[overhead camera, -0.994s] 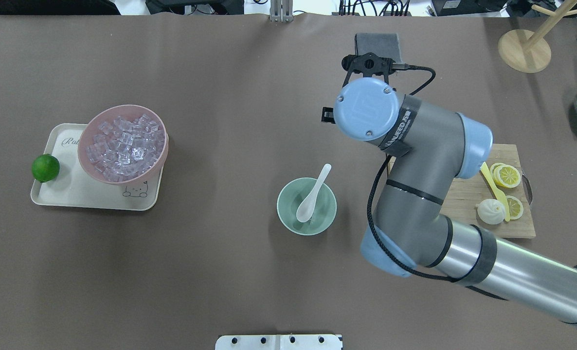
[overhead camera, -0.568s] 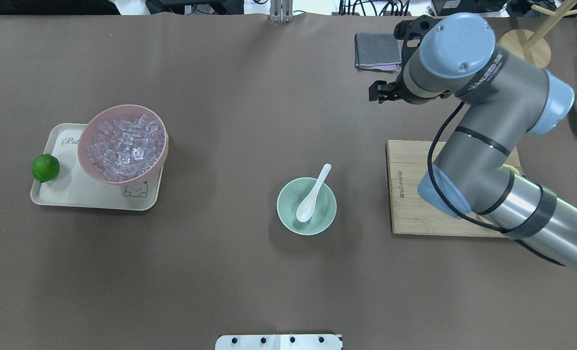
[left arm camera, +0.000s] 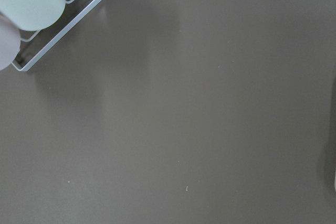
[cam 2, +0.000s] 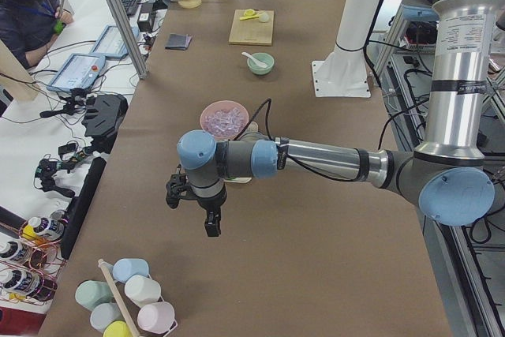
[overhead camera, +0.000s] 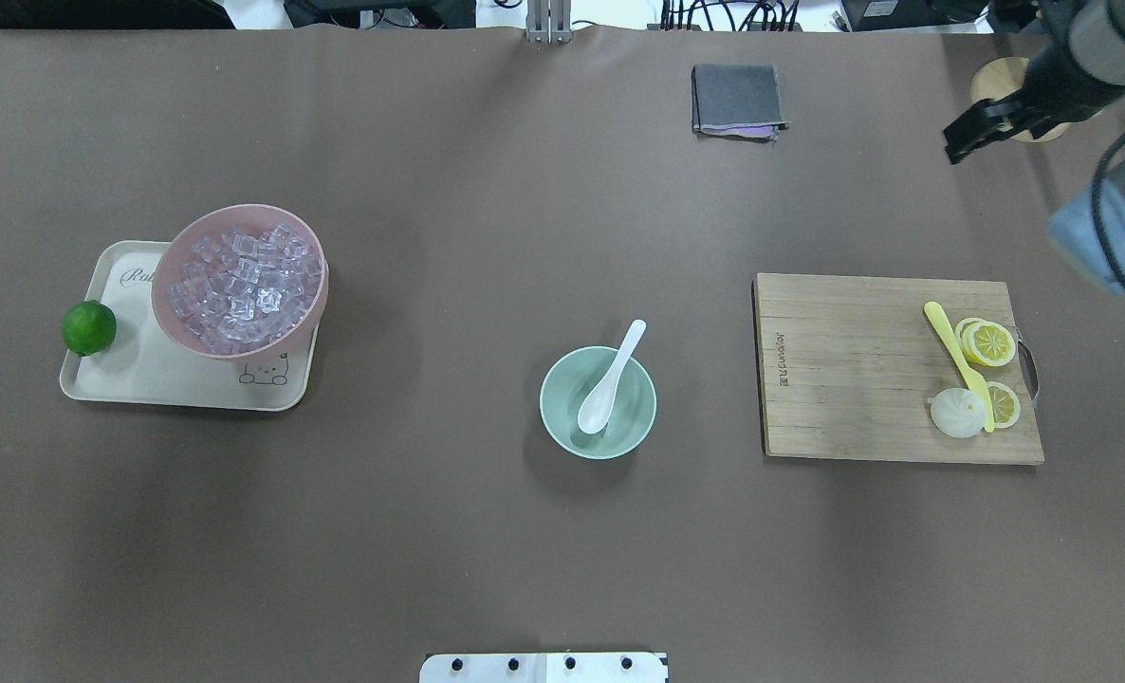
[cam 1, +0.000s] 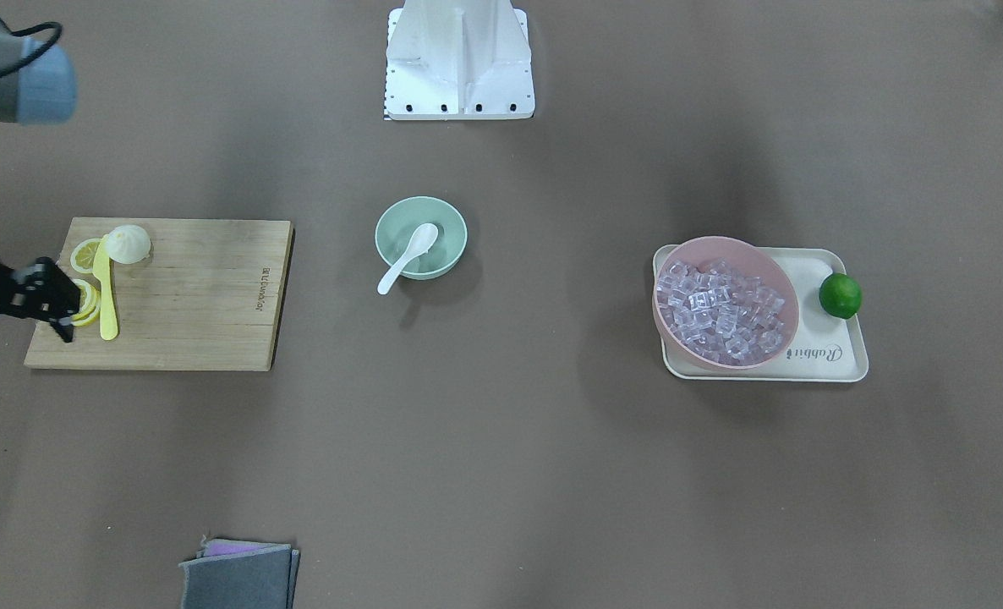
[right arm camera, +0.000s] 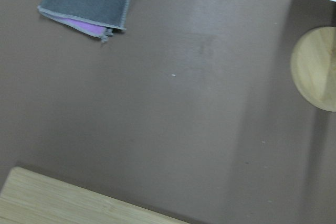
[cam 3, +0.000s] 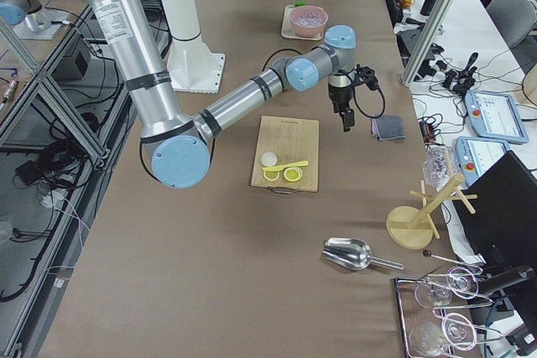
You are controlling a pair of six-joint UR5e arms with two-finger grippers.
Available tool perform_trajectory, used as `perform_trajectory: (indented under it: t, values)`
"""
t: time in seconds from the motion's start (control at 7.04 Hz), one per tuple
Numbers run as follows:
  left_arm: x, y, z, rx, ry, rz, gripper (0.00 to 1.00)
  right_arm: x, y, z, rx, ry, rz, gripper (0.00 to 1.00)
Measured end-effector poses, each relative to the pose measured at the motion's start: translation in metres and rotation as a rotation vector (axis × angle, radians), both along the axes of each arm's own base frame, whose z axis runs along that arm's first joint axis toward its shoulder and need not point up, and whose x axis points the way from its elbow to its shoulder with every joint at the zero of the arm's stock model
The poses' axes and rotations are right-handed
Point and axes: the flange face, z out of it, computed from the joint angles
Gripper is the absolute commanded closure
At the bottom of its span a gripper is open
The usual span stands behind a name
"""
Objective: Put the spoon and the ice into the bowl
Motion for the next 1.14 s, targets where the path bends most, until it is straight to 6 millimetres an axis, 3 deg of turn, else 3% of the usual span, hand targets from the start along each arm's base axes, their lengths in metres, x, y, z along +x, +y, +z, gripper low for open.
perform_trajectory:
  t: [0.28,0.57,0.85,1.14]
  values:
    - [-0.001,0.001,0.002,0.021,-0.001,-0.001,0.02,0.101,0.010,0.061,0.023,-0.022,-0.063,0.00]
    - [-0.001,0.002,0.004,0.026,-0.002,0.000,0.02,0.167,0.051,0.136,0.023,-0.003,-0.119,0.00]
    - [-0.001,0.005,0.007,0.021,-0.001,0.000,0.02,0.189,0.107,0.206,-0.069,0.006,-0.128,0.00]
    - [0.000,0.006,0.008,0.019,0.000,0.000,0.02,0.193,0.138,0.241,-0.141,0.003,-0.125,0.00]
